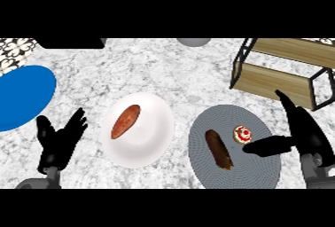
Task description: Pick the cupcake from the placemat and place it in the tiered shelf
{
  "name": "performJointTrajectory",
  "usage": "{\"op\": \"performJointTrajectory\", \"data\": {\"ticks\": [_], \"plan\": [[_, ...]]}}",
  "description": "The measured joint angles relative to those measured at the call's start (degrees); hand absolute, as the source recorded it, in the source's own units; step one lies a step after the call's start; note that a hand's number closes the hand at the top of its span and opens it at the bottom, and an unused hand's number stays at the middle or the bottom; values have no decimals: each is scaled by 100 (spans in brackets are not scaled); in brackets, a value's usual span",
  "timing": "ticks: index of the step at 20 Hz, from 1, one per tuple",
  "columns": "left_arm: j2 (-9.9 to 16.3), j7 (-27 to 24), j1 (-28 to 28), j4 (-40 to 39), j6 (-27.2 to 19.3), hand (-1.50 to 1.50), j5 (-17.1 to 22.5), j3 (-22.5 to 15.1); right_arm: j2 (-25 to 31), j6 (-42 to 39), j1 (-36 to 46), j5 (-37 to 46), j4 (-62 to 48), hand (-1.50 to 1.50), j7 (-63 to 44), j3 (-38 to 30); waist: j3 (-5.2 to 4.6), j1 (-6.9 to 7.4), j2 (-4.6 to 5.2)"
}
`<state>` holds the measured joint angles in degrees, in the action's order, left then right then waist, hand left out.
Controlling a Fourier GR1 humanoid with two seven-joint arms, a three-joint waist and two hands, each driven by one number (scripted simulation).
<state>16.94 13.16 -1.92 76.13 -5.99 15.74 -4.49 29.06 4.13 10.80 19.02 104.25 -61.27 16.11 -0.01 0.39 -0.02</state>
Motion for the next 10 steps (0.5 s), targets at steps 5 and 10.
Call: {"op": "performJointTrajectory", "data": {"ticks": [5, 10], "plan": [[-10, 174, -122, 17, 33, 0, -19, 79, -344, -71, 78, 534, -225, -150, -172, 175, -1, -14, 0], [-100, 200, -65, 82, 17, 0, -107, 117, -670, -119, -1, 1020, -372, -150, -193, 214, 0, -25, -1]]}}
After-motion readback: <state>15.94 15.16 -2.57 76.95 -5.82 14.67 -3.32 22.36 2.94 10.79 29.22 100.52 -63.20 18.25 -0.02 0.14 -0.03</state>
